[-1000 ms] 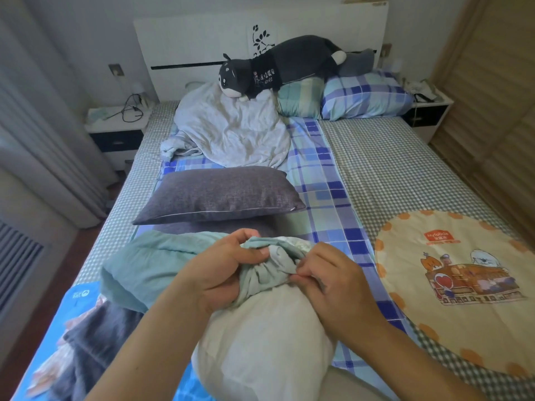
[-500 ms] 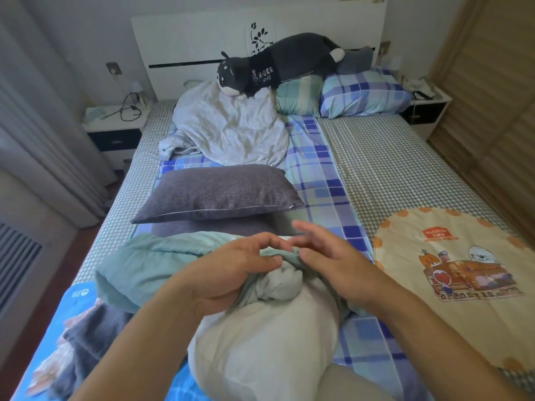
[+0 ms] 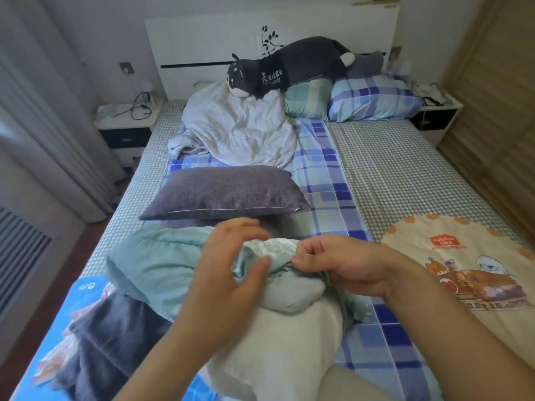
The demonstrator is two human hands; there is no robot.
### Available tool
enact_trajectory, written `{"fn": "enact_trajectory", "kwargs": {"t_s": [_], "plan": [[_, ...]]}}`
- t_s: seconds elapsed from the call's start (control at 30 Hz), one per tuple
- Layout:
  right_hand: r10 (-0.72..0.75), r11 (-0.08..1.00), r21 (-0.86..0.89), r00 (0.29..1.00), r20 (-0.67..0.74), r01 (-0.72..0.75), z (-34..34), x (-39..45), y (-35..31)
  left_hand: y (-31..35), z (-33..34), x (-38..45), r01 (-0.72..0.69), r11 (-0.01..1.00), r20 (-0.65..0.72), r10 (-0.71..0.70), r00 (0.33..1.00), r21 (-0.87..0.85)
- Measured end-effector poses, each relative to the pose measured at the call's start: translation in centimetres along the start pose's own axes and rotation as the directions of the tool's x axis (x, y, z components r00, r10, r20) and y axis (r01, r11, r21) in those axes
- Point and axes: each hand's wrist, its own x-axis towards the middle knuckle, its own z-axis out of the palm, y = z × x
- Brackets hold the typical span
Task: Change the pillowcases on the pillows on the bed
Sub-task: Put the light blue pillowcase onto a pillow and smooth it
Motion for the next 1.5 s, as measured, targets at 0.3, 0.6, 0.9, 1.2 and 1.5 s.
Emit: {"fn": "enact_trajectory", "kwargs": {"t_s": [0.3, 0.6, 0.9, 1.2, 1.5], "plan": [[0.097, 0.803, -0.591, 0.961, 0.259, 0.078, 4.8, -2.2, -1.9, -2.5, -1.7, -10.9, -0.367, 0.880, 0.189, 0.322, 0.928, 0.302], [0.021, 0.899, 0.427, 0.963, -0.269, 0.100, 0.7, 3.7, -2.6, -5.3, 3.5, 1.2, 0.073, 0.911, -0.250, 0.034, 0.968, 0.407], [-0.128, 0.696, 0.664, 0.957, -0.259, 0.273, 0.1, 2.4, -3.7, -7.3, 3.3, 4.9, -0.348, 0.839, -0.048, 0.403, 0.914, 0.418], [-0.246, 0.956, -0.096, 0.581, -0.776, 0.277, 2.7, 1.8, -0.1, -4.1, 6.5, 4.0, -0.083, 0.944, 0.089, 0.058, 0.994, 0.320], [-0.205, 0.975, -0.182, 0.813, -0.544, 0.124, 1.0, -1.1, 0.8, -3.2, 8.9, -0.1, 0.488, 0.872, 0.011, -0.488, 0.873, -0.023]]}}
